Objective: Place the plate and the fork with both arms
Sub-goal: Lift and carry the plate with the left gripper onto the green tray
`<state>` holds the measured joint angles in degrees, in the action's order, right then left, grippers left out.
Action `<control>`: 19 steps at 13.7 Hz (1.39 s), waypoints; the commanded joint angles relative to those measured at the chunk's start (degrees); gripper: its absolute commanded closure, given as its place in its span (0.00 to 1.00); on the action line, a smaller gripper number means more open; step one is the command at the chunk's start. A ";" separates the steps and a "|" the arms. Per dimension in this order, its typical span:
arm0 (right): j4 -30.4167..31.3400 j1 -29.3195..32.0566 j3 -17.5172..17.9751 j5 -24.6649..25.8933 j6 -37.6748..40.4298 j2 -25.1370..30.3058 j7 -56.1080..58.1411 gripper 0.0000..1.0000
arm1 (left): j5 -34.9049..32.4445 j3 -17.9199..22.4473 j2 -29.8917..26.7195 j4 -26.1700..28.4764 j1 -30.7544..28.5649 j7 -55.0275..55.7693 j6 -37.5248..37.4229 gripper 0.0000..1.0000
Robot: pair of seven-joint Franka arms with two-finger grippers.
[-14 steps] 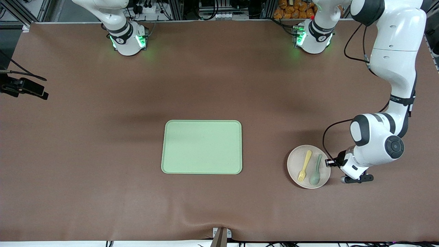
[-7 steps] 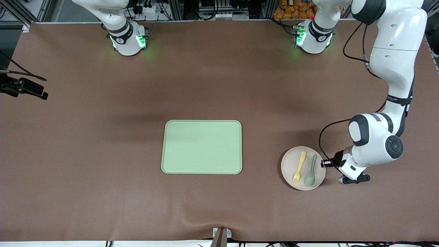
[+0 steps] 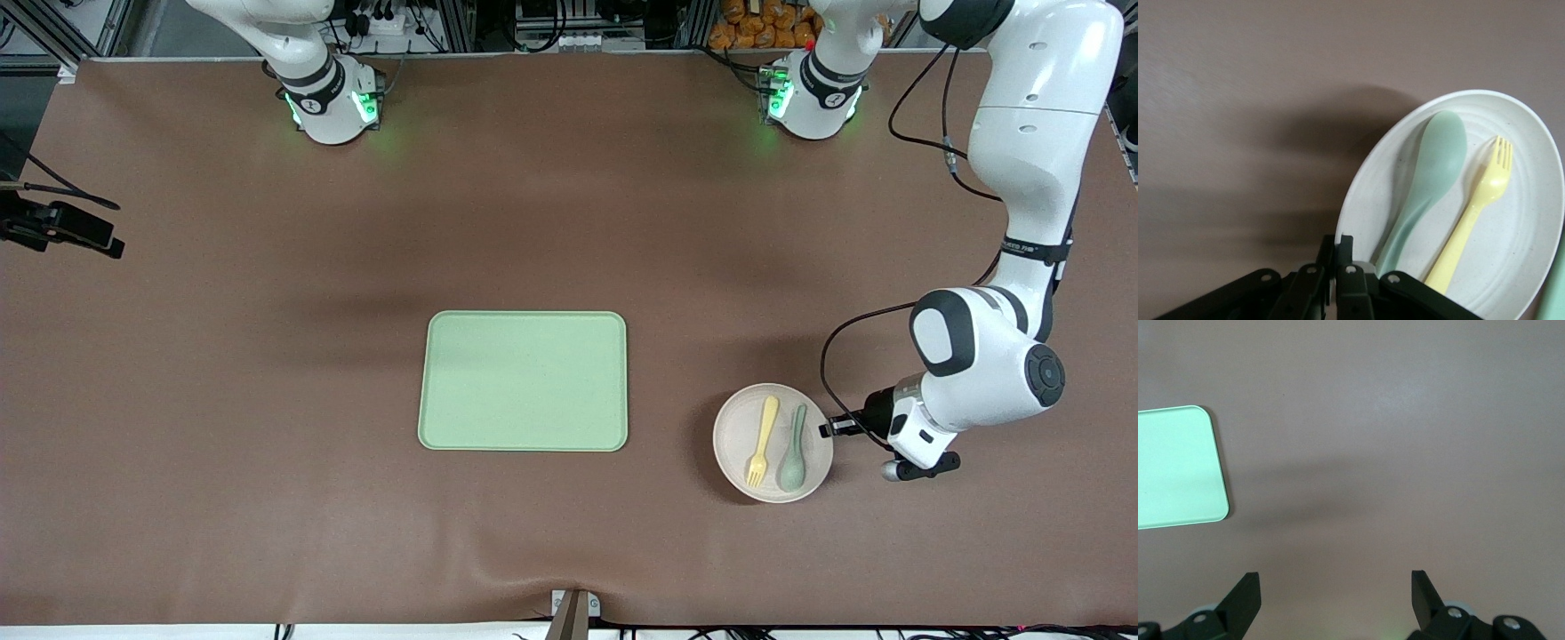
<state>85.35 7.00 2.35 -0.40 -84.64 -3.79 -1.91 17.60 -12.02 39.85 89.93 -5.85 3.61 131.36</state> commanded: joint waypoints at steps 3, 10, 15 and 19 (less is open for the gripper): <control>-0.10 0.21 -0.07 0.13 0.27 0.19 0.42 0.00 | 0.86 -5.55 -3.29 0.68 0.40 11.74 -1.81 1.00; -0.01 0.47 -0.07 -0.48 0.00 -0.51 0.42 0.00 | 0.15 -6.61 -4.35 0.42 8.21 23.70 -2.16 1.00; -0.01 0.47 -0.07 -0.92 -0.17 -0.60 0.42 0.00 | -0.98 -6.35 -3.82 0.59 14.63 29.07 -1.46 1.00; -0.01 0.47 -0.16 -1.10 -0.17 -1.13 0.42 0.00 | -3.97 -6.35 -3.56 1.30 18.41 35.04 2.30 1.00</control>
<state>85.35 7.06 2.14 -0.85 -84.71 -4.79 -1.91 14.87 -18.99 36.93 90.32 10.42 35.72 131.23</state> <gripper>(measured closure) 0.000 0.956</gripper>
